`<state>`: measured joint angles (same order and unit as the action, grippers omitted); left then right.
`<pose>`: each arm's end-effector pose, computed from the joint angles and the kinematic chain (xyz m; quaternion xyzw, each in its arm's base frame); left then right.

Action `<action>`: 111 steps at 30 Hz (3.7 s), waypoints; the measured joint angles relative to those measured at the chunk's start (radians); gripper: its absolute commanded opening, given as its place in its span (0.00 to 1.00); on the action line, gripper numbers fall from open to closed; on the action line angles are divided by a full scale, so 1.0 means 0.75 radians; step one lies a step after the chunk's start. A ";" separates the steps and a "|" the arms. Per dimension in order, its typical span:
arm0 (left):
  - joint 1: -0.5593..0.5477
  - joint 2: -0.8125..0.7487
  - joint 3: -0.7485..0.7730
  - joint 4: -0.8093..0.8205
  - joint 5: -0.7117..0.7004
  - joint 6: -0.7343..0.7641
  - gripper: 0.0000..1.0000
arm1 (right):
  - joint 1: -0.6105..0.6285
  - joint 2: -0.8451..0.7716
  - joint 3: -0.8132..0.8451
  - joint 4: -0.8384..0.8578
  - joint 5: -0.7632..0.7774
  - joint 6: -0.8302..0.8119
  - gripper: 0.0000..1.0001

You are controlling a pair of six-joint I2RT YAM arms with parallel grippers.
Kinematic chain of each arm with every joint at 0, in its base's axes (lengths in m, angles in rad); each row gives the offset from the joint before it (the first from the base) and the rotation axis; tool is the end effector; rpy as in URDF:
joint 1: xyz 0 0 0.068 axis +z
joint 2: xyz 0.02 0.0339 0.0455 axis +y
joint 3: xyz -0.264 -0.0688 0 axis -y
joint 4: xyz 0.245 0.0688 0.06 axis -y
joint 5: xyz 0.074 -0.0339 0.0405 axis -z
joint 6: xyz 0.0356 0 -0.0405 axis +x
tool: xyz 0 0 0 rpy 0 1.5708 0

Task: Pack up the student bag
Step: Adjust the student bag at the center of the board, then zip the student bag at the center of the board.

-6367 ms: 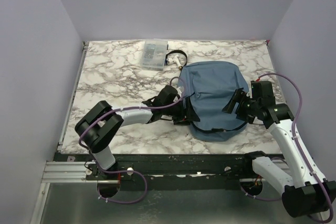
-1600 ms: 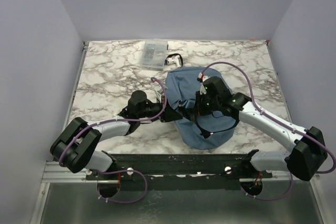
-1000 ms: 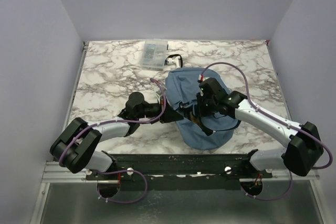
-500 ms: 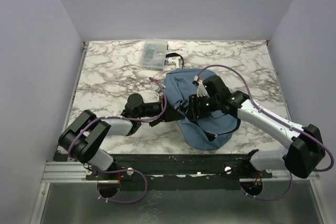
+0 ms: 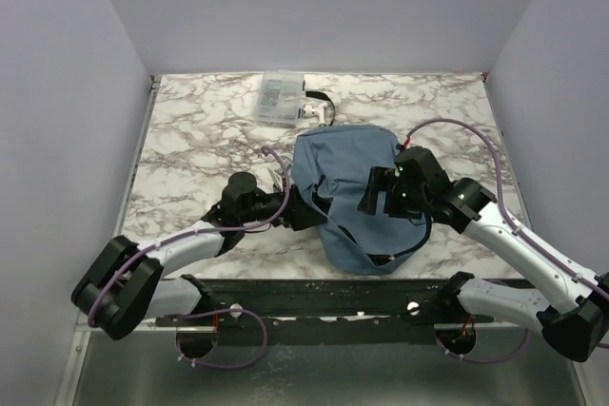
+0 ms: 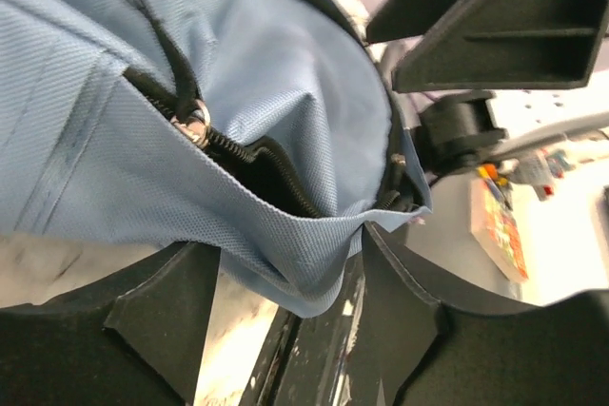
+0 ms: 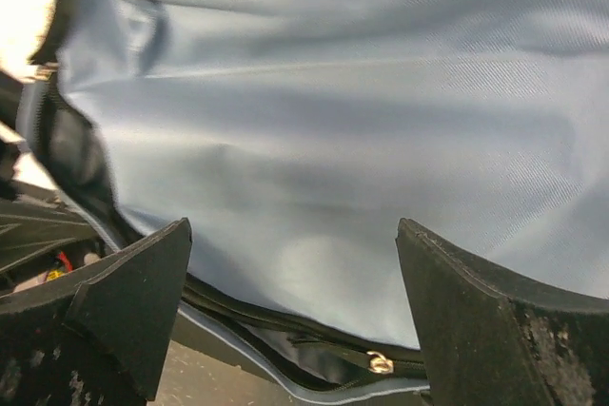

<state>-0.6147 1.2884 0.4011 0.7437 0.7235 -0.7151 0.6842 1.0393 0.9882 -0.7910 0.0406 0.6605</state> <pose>0.1885 -0.1619 0.2006 0.1959 0.7178 -0.5883 0.3167 0.1613 0.1297 0.3067 -0.0038 0.9342 0.2071 0.2905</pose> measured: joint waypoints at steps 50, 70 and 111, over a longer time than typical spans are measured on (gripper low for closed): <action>-0.548 0.234 0.911 -1.233 -0.298 0.355 0.34 | 0.000 -0.925 -0.779 0.259 0.026 0.549 0.01; -0.588 0.218 0.819 -1.173 -0.284 0.308 0.47 | 0.001 -0.578 -0.484 0.160 0.050 0.442 0.99; -0.441 0.165 0.821 -1.213 -0.372 0.306 0.46 | -0.005 -0.180 -0.448 -0.165 -0.302 1.330 0.01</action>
<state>-0.9459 1.4120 1.0172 -0.1658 0.4442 -0.4854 0.6807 0.9043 0.6521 -0.9150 -0.1856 1.6577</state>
